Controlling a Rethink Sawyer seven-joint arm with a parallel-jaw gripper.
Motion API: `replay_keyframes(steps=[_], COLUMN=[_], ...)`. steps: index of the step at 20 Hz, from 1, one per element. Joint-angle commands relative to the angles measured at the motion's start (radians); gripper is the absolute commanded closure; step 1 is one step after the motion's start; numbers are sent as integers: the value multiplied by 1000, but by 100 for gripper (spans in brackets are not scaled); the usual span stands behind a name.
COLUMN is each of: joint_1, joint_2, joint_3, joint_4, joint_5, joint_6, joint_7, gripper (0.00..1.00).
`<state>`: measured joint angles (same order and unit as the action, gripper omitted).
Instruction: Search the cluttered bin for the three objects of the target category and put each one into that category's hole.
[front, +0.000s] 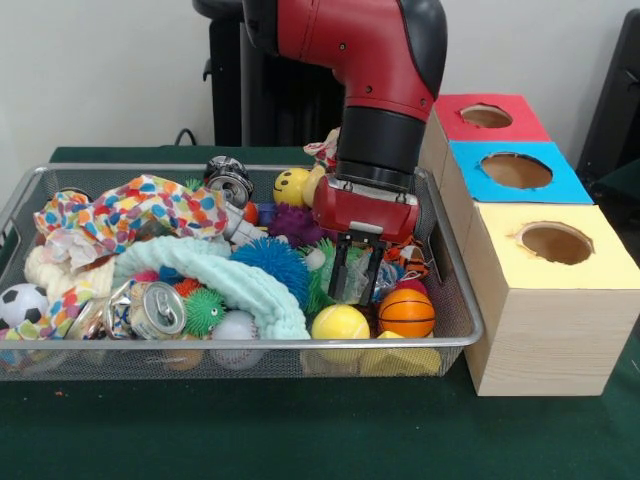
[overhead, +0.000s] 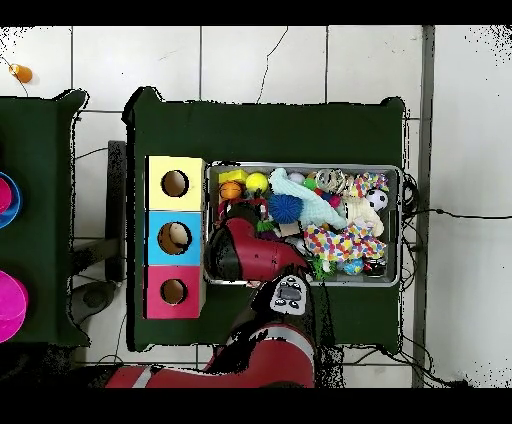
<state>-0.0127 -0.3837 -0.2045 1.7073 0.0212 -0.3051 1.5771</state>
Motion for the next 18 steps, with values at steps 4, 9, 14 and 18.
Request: replay_keyframes(steps=[4, 9, 14, 18], joint_1=[-7, 1, -11, -40], joint_2=[11, -85, -246, -328], joint_3=[77, 66, 71, 93], joint_4=[32, 75, 135, 163], joint_5=[25, 9, -9, -19], joint_6=[125, 241, 413, 497], joint_7=[182, 150, 119, 102], gripper=[100, 100, 100, 100])
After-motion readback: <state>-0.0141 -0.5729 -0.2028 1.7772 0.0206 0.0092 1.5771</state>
